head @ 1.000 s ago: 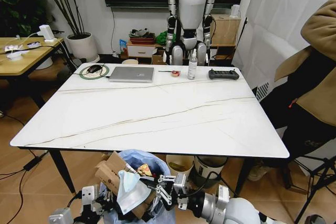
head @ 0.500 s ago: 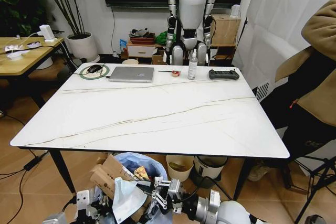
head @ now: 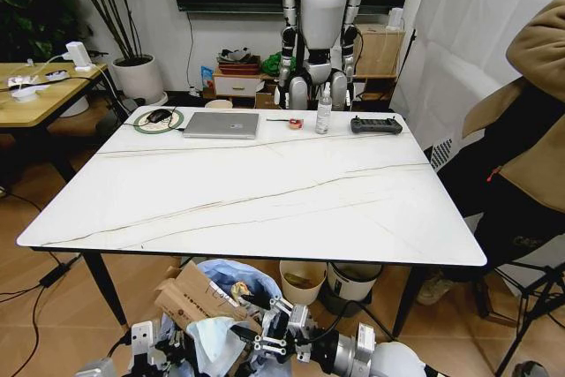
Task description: Pick up the trash bin and place the trash from the table into it.
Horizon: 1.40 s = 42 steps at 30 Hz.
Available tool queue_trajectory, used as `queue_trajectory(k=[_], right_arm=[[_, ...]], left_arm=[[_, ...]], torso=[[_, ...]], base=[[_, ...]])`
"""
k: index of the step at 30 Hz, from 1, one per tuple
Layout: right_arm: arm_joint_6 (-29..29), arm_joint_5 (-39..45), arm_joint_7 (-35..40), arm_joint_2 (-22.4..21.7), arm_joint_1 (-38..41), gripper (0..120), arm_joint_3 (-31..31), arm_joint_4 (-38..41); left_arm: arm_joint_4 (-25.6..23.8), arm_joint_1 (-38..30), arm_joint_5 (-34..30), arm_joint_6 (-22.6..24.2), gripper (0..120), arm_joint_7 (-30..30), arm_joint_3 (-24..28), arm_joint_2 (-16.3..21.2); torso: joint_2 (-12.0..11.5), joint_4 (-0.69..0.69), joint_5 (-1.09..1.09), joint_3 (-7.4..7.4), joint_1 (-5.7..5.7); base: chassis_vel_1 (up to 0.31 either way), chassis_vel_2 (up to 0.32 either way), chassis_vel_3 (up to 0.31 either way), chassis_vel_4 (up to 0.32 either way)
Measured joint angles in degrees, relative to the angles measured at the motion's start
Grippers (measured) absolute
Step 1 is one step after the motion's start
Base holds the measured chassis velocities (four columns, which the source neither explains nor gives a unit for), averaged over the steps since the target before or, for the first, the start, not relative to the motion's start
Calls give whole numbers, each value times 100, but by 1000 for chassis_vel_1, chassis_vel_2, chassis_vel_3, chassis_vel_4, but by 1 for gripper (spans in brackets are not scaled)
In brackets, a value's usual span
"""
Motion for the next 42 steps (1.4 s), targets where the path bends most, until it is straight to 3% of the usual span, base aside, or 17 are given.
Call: queue_trajectory(k=[6,29,42], right_arm=[[3,5,0,-39,-52,97,56,28],[-41,24,166,-155,-197,100,158,193],[-103,8,296,-561,-375,100,230,446]], left_arm=[[31,-28,-3,-6,0,6,21,-4],[78,-30,-14,-8,0,-25,49,15],[79,-53,-27,-8,0,-28,37,32]], torso=[[0,-1,0,0,0],[0,0,0,0,-1],[0,0,1,0,-1]], base=[[0,0,0,0],[0,0,0,0],[0,0,0,0]])
